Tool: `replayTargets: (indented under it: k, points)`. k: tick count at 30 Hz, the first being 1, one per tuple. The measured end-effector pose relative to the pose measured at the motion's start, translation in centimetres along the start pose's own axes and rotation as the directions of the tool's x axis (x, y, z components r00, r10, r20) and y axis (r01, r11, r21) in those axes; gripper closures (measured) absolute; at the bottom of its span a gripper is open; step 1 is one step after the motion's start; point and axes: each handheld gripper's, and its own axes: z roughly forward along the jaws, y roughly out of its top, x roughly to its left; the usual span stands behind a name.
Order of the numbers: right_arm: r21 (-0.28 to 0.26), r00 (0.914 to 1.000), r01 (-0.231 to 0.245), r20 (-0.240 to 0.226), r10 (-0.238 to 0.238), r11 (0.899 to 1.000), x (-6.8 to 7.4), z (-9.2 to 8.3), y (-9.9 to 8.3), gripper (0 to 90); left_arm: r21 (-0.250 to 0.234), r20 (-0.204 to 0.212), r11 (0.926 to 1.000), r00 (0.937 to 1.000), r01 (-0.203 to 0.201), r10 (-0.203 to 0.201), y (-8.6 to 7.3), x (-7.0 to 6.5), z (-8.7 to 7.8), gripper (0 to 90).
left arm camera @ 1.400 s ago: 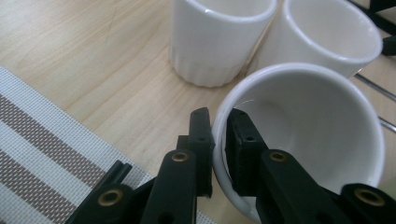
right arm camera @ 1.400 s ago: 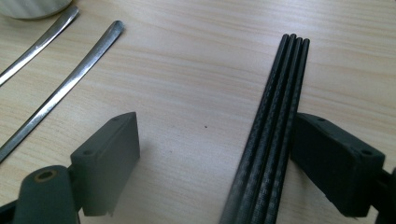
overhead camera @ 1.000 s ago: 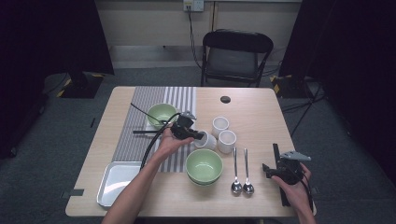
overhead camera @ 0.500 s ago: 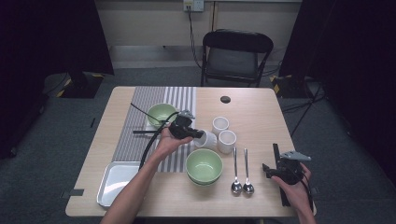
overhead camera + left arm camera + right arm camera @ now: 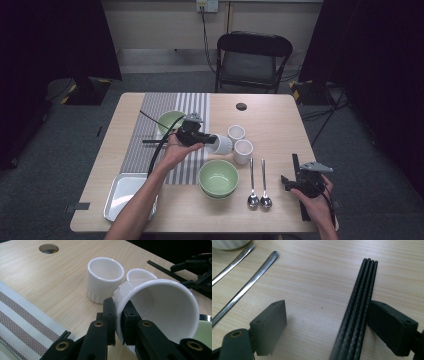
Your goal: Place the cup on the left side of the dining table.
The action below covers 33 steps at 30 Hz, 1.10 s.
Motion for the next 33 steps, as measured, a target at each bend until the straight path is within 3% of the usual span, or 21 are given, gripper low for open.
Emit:
replayTargets:
  k: [7,13,16,26,33]
  points:
    - [0.0,1.0,0.0,0.0,0.0,1.0,0.0,0.0,0.0,14.8,-0.011,0.003,0.9997,0.9997,-0.024,0.024,0.4,-0.5,-0.7,83.8]
    - [0.0,1.0,0.001,0.001,-0.001,1.0,0.0,0.0,0.0,14.8,-0.038,0.005,0.9992,0.9999,0.012,-0.011,0.5,-0.4,-1.5,83.8]
    - [0.0,1.0,0.001,0.001,-0.001,1.0,0.0,0.0,0.0,14.8,-0.041,0.011,0.9992,0.9999,-0.001,0.001,0.4,-0.3,-1.9,83.8]
    - [0.0,1.0,0.0,0.0,0.0,1.0,0.0,0.0,0.0,14.8,-0.068,0.004,0.9973,0.9996,0.029,-0.029,0.0,0.3,-3.6,83.8]
    - [0.0,1.0,-0.001,0.001,0.001,1.0,0.0,0.0,0.0,14.9,-0.075,-0.015,0.9968,0.9995,0.025,-0.026,-0.4,0.8,-5.2,83.7]
